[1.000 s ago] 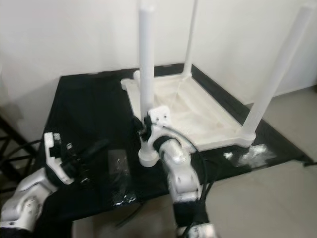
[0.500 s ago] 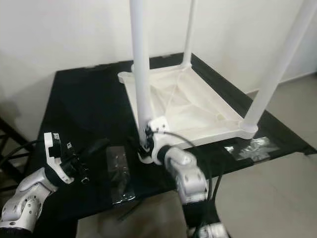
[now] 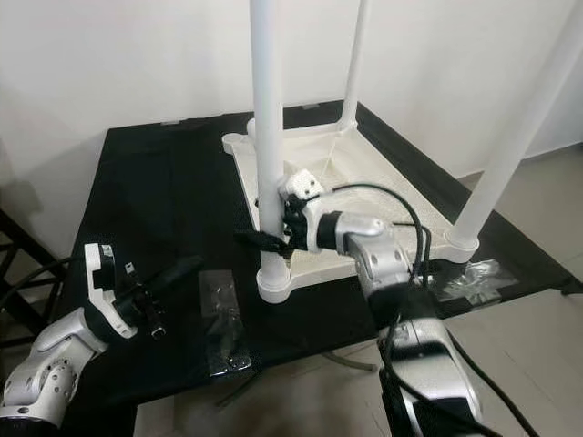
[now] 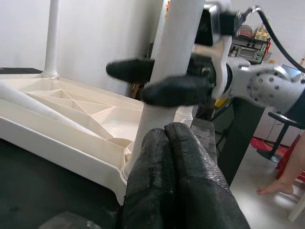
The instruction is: Building children table
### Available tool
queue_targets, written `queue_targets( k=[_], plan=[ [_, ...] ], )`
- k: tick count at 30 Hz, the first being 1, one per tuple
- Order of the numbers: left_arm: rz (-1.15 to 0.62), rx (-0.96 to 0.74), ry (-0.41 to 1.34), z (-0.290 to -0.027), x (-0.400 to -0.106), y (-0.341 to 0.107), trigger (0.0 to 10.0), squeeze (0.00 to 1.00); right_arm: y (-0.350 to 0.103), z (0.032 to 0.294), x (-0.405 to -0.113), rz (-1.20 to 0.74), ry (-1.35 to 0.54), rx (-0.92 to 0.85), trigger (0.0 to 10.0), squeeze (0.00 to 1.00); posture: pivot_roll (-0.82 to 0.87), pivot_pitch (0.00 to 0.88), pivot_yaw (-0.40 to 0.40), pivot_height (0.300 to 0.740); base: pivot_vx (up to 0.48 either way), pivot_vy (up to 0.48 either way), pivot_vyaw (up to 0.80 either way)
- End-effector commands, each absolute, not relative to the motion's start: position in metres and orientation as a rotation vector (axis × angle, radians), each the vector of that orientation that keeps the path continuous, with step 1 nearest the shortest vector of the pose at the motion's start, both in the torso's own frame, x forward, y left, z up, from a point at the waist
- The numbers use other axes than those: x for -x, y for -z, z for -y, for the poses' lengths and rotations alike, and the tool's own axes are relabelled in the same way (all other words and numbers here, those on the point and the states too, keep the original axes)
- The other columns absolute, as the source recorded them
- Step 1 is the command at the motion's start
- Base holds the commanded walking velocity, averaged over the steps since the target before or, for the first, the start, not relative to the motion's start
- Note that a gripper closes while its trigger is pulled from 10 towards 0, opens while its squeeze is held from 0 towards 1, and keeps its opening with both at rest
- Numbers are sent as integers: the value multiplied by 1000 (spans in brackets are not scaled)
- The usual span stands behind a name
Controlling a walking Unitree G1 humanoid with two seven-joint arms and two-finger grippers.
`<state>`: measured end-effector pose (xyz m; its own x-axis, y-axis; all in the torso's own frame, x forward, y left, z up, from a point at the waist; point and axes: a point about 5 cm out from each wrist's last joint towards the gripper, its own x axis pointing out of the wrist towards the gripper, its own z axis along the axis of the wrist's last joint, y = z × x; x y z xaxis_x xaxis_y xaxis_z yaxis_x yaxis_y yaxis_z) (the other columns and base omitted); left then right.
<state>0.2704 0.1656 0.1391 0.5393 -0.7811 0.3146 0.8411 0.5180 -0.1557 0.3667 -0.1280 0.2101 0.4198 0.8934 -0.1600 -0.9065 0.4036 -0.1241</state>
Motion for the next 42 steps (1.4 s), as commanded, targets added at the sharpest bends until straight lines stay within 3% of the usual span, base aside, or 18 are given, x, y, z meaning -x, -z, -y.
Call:
queue_targets(
  k=[1,2,3,14,23,25,26,27,28,29,30,31,37,38,39,40,41,42],
  plan=[
    [208,297,978,-166,-269,-137,10000,0,-211,125,-367,-63,-1165,195,5686,0,-20,0,6,740,0,0,0],
    [208,297,978,-166,-269,-137,10000,0,-211,125,-367,-63,-1165,195,5686,0,-20,0,6,740,0,0,0],
    [207,296,978,-166,-269,-137,10000,0,-213,125,-368,-59,-1189,188,0,0,-20,0,5,740,0,0,0],
    [205,301,979,-165,-268,-136,10000,0,-207,136,-367,-76,-1274,179,0,0,-28,0,6,740,0,0,0],
    [208,304,977,-165,-268,-136,10000,0,-200,150,-364,-73,-1150,226,0,0,-34,0,2,740,0,0,0],
    [211,307,974,-169,-268,-137,10000,0,-178,137,-360,-79,-837,172,0,0,-56,0,14,740,0,0,0],
    [211,307,974,-169,-268,-137,10000,0,-178,137,-360,-79,-837,172,0,0,-56,0,14,740,0,0,0],
    [209,308,976,-171,-268,-138,10000,0,-156,123,-351,-97,-530,35,0,0,-68,0,30,740,0,0,0],
    [209,308,976,-171,-268,-138,10000,0,-156,123,-351,-97,-530,35,0,0,-68,0,30,740,0,0,0],
    [204,306,981,-171,-269,-138,10000,0,-128,97,-329,-189,-459,8,0,0,-57,0,30,740,0,0,0],
    [204,306,981,-171,-269,-138,10000,0,-128,97,-329,-189,-459,8,0,0,-57,0,30,740,0,0,0],
    [201,305,986,-171,-269,-138,10000,0,-113,78,-313,-244,-453,-3,0,0,-57,0,30,740,0,0,0],
    [201,298,982,-171,-269,-138,10000,0,-123,92,-333,-206,-417,60,0,0,-45,0,16,740,0,0,0],
    [205,297,976,-172,-269,-138,10000,0,-125,92,-334,-196,-413,85,2431,0,-50,0,21,740,0,0,0],
    [205,297,976,-172,-269,-138,10000,0,-125,92,-334,-196,-413,85,2431,0,-50,0,21,740,0,0,0],
    [206,299,973,-172,-269,-138,10000,0,-126,88,-332,-189,-435,79,10000,0,-50,0,21,740,0,0,0],
    [206,299,973,-172,-269,-138,10000,0,-126,88,-332,-189,-435,79,10000,0,-50,0,21,740,0,0,0],
    [202,297,980,-172,-269,-138,10000,0,-130,84,-329,-179,-450,48,10000,255,-52,0,28,740,0,0,0]
  ],
)
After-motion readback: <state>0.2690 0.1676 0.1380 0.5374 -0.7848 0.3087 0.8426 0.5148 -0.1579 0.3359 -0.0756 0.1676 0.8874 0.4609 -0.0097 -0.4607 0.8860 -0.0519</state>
